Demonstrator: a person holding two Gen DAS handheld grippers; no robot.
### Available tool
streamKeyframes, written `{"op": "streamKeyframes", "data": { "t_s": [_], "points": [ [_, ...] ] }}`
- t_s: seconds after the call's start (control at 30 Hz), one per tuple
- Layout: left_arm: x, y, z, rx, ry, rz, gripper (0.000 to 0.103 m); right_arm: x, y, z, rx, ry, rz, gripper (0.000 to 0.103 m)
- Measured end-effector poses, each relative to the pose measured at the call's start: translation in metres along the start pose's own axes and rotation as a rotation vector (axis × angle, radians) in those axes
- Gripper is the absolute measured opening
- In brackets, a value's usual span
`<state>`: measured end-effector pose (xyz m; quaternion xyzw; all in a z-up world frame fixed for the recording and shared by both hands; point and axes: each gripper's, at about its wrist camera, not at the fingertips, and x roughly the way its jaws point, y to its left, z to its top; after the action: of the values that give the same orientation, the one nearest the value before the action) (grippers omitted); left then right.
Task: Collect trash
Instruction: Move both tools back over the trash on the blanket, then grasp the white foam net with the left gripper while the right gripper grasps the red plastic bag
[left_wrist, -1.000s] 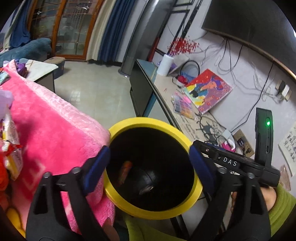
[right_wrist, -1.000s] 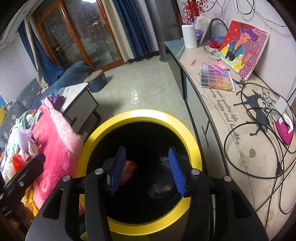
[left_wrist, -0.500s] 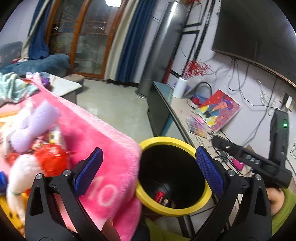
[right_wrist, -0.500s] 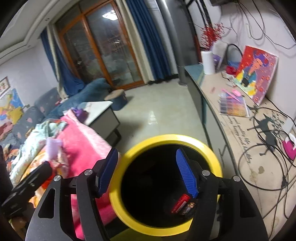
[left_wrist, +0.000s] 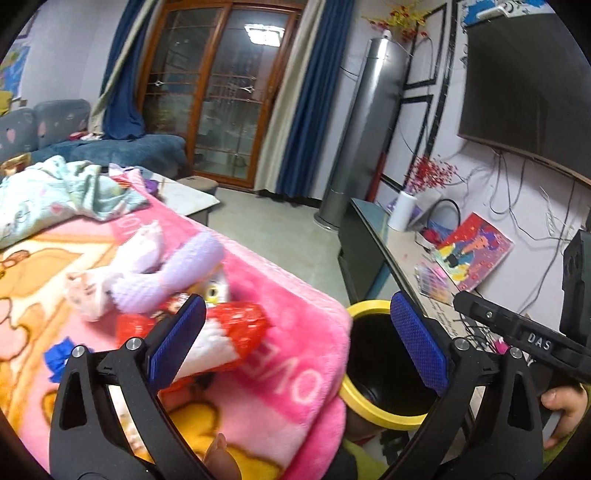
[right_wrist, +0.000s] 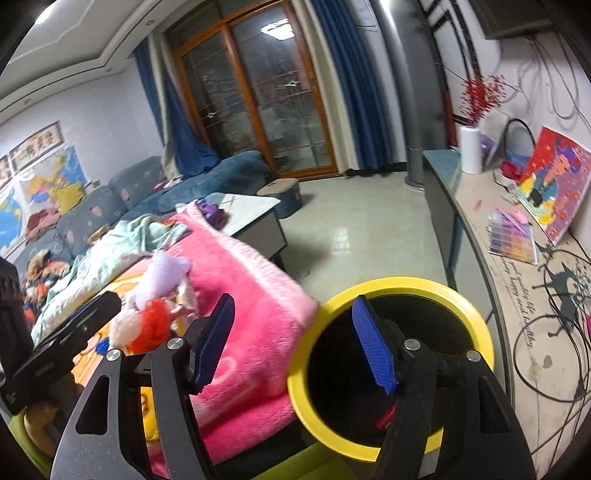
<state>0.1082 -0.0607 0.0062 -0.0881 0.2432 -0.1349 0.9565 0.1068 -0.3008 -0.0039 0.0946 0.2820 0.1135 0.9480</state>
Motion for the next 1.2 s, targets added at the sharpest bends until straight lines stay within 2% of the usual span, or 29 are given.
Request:
{"op": "streamKeyframes", "data": {
  "t_s": [0.53, 0.77, 0.9, 1.07, 1.2],
  "points": [
    [-0.039, 0.066, -0.009, -0.065, -0.028, 0.131, 0.092, 0.026, 0.082, -0.014, -0.163, 0.068, 0.144, 0.065],
    [-0.047, 0.095, -0.019, -0.073, 0.01, 0.165, 0.092, 0.044, 0.116, -0.019, -0.215, 0.105, 0.205, 0.065],
    [-0.046, 0.099, -0.026, -0.027, 0.042, 0.174, 0.092, 0.055, 0.127, -0.019, -0.218, 0.122, 0.226, 0.065],
    [-0.031, 0.099, -0.04, 0.057, 0.116, 0.161, 0.092, 0.075, 0.136, -0.013, -0.224, 0.127, 0.205, 0.065],
    [-0.019, 0.092, -0.045, 0.105, 0.154, 0.143, 0.09, 0.097, 0.136, -0.01, -0.204, 0.175, 0.203, 0.064]
  ]
}}
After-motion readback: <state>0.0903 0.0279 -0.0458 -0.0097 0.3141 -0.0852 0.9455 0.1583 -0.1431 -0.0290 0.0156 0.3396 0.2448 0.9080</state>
